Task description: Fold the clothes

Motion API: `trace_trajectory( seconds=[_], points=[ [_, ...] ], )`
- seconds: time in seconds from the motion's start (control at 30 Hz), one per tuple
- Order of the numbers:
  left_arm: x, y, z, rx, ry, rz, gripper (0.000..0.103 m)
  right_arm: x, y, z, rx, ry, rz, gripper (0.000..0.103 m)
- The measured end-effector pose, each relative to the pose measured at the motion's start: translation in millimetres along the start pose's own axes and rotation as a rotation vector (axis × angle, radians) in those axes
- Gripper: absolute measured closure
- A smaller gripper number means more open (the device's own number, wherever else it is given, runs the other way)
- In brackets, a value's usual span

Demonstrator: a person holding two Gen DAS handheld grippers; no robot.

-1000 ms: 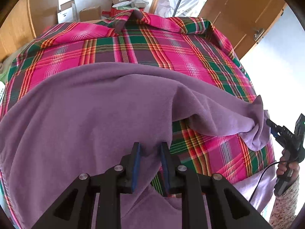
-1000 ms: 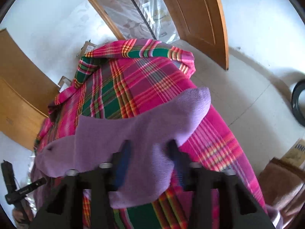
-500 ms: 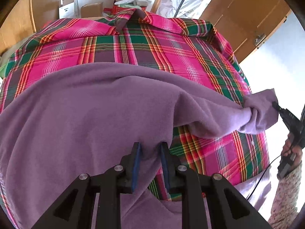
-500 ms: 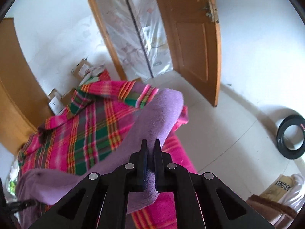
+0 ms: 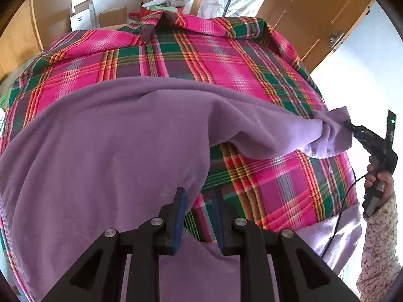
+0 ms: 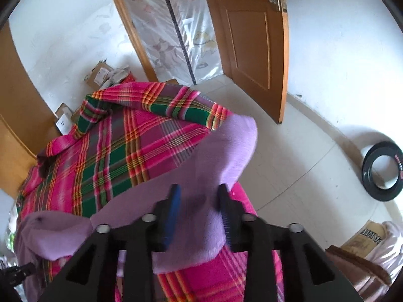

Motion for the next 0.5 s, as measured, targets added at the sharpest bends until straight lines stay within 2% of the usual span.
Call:
trace_trajectory(
  seconds=[0.17,0.37,0.5],
  points=[
    [-4.6,-3.3,-2.7,-0.014,0.004,0.006,0.082,-14.9,-3.0,27.5,0.004,-0.020,-0.035,0.069],
    [-15.5,-5.6,-8.6,-0.027,0.042,0.014,0.082,-56.2,4.9,30.7,0.150,0.128,-0.117,0.069],
    [-20.1,0.6,-7.8,-0.011,0.040,0.036,0.082,-65.8,18.3,20.5,0.151,0.160,-0.086,0.069]
  ],
)
Point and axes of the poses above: each gripper's, at about its wrist camera, not at the fingertips, and z roughly against the way its jaws point, y to its left, x to its top, the point moved 6 cm from there along -z, roughly the way its jaws point, and after that the axes turned 9 degrees about -x, right-handed, at the moved point
